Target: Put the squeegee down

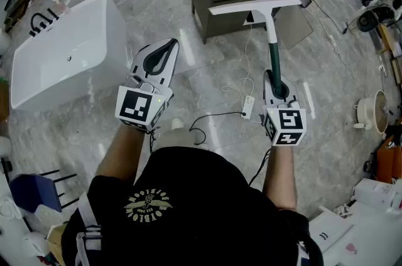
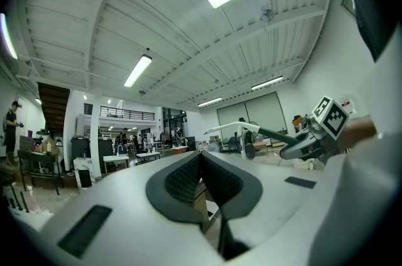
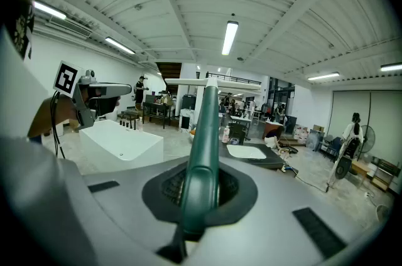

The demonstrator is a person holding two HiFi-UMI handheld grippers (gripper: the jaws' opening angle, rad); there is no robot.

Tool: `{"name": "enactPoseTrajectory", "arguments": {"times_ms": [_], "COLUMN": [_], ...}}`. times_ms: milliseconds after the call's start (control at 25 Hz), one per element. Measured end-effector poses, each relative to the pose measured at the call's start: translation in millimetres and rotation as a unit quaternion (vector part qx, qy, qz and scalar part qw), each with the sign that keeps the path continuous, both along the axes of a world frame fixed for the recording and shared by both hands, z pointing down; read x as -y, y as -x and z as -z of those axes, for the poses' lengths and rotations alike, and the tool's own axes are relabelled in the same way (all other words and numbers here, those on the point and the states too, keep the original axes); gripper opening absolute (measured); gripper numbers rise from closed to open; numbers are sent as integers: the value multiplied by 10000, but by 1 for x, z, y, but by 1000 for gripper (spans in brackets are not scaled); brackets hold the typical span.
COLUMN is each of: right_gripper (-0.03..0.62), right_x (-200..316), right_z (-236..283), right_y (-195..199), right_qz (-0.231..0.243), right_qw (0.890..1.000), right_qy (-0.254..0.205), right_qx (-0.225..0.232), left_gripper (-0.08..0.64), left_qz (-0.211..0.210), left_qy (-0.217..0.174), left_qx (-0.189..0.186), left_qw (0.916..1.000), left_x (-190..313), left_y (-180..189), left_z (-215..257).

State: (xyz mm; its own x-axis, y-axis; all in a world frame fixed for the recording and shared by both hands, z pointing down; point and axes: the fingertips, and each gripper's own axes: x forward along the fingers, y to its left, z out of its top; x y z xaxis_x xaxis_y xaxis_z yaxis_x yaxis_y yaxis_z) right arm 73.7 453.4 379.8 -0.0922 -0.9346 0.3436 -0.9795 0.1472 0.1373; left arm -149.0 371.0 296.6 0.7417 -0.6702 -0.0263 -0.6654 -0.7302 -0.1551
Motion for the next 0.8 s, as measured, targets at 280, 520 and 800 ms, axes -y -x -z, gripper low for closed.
{"name": "enactPoseTrajectory", "arguments": {"times_ms": [280,520,800], "right_gripper": [29,31,31], "right_x": [2,39,92], "right_z": [-1,-6,-5], "right_y": [9,21,26], "right_qz": [41,-84,-319], "right_qw": [10000,9998,9994], "right_qy": [3,-72,-20], "right_qx": [41,147,133], "left_gripper": [25,25,25], "left_qz": [52,100,-2], "left_qy": [-20,84,96], "left_qx": [8,94,54], "left_qw": [10000,9999,9999], "left_x": [-2,40,104], "left_y": [7,21,32], "left_z": [6,-9,-6]}}
